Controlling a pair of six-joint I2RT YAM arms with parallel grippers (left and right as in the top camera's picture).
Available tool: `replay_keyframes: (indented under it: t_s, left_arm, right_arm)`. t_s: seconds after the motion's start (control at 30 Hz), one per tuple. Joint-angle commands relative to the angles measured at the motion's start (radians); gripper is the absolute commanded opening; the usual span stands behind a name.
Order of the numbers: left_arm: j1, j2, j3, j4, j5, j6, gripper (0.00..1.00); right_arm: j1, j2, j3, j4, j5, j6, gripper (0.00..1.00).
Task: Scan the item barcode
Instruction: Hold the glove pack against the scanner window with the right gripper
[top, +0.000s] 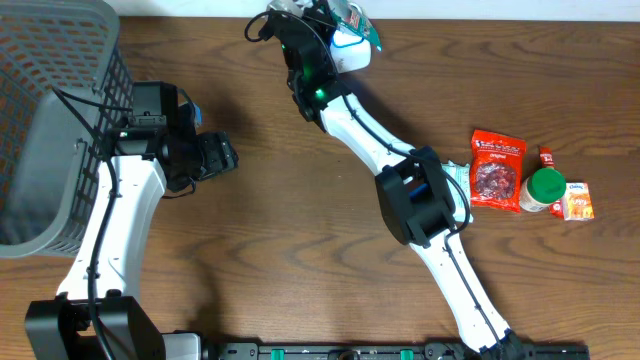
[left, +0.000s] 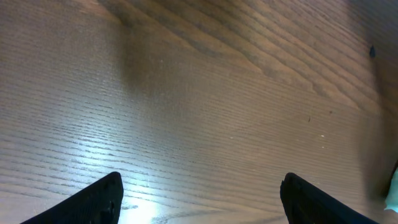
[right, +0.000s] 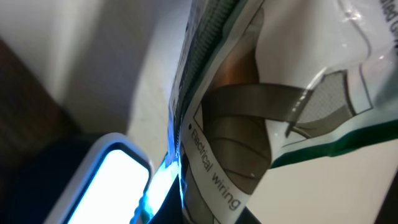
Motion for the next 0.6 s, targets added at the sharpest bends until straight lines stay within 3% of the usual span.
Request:
replay_keyframes:
  t_s: [0.0,0.23,0.27,0.57]
  left_arm:
    - [0.003,0.001,0.007,-0.003,-0.006,0.010,0.82]
    - [0.003,0.001,0.007,-0.003,-0.006,0.010,0.82]
    - [0.003,0.001,0.007,-0.003,-0.006,0.010,0.82]
    - [0.003,0.001,0.007,-0.003,-0.006,0.010,0.82]
  right_arm:
    - [0.005,-0.003,0.016,-0.029,0.024,0.093,0.04]
    - [-0.014,-0.003,0.016,-0.074,0.038,0.299,0.06]
    - [-0.014,-0.004,0.016,-0.073,0.050,0.312,0.01]
    - [-0.013,-0.139,0.019,-0.143,0.160,0.332,0.01]
